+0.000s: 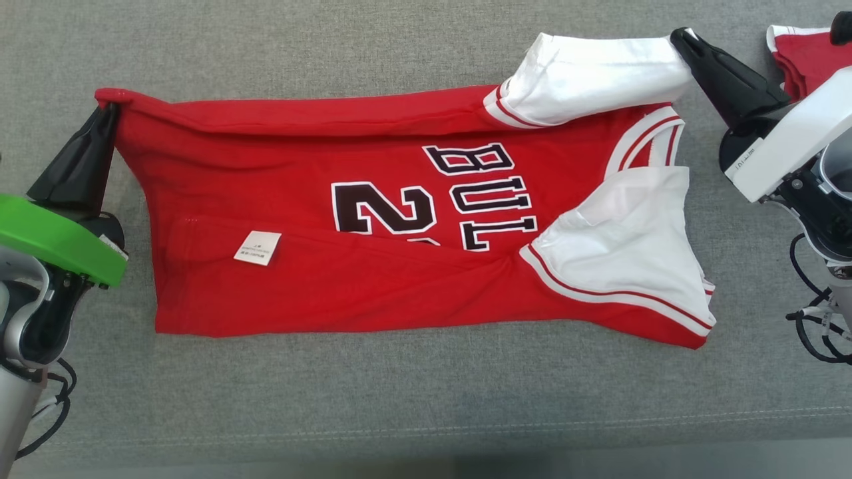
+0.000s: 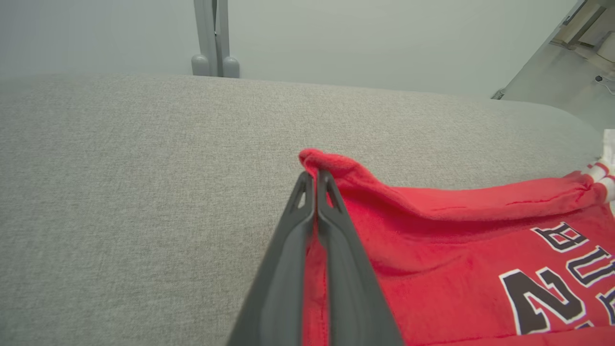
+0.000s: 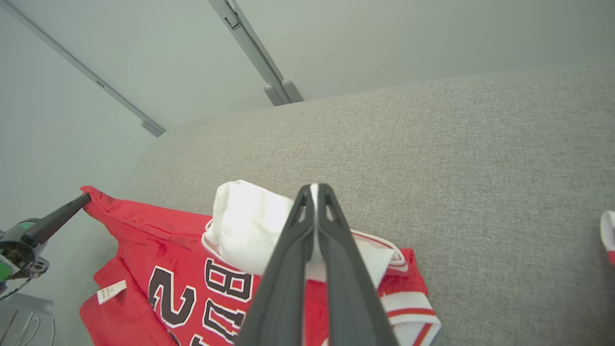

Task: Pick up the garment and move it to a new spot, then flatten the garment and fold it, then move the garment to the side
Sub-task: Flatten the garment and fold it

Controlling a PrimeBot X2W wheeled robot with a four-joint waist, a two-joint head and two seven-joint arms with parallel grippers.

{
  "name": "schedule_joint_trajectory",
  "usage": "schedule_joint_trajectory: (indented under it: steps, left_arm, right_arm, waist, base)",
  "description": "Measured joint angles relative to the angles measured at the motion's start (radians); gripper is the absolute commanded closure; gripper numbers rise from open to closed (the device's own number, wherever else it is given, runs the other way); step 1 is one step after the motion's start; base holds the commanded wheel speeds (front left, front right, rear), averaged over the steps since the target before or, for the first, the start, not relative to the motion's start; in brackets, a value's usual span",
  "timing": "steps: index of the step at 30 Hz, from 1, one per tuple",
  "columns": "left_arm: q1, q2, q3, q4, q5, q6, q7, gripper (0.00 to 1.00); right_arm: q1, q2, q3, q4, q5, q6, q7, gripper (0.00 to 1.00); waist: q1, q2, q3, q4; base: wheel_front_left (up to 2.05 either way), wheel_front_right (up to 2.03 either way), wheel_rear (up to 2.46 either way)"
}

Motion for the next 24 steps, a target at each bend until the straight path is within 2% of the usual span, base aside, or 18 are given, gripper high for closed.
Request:
schedule_joint_trajectory:
  steps: [10,17,24]
  left_arm:
    - [0.042,0.000,-0.018,0.002,0.004,0.000,-0.087,1.00]
    - [0.070,0.001,-0.022,0.009,0.004,0.000,-0.108,1.00]
    - [0.104,-0.013,-0.025,0.022,0.004,0.000,-0.128,1.00]
  right_arm:
    - [0.045,-0.008,-0.005,-0.008,0.001,0.000,-0.017,1.00]
    - [0.103,-0.010,-0.014,-0.033,0.011,-0.002,-0.025,1.00]
    - [0.157,-0.008,-0.030,-0.074,0.031,-0.019,-0.039,1.00]
  waist:
    - [0.0000,0.0000,-0.031,0.004]
    - [0.0000,0.0000,-0.045,0.004]
    - [0.0000,0.0000,-0.048,0.002]
  base:
    - [0.00,0.00,0.00]
    - [0.00,0.00,0.00]
    - [0.00,0.00,0.00]
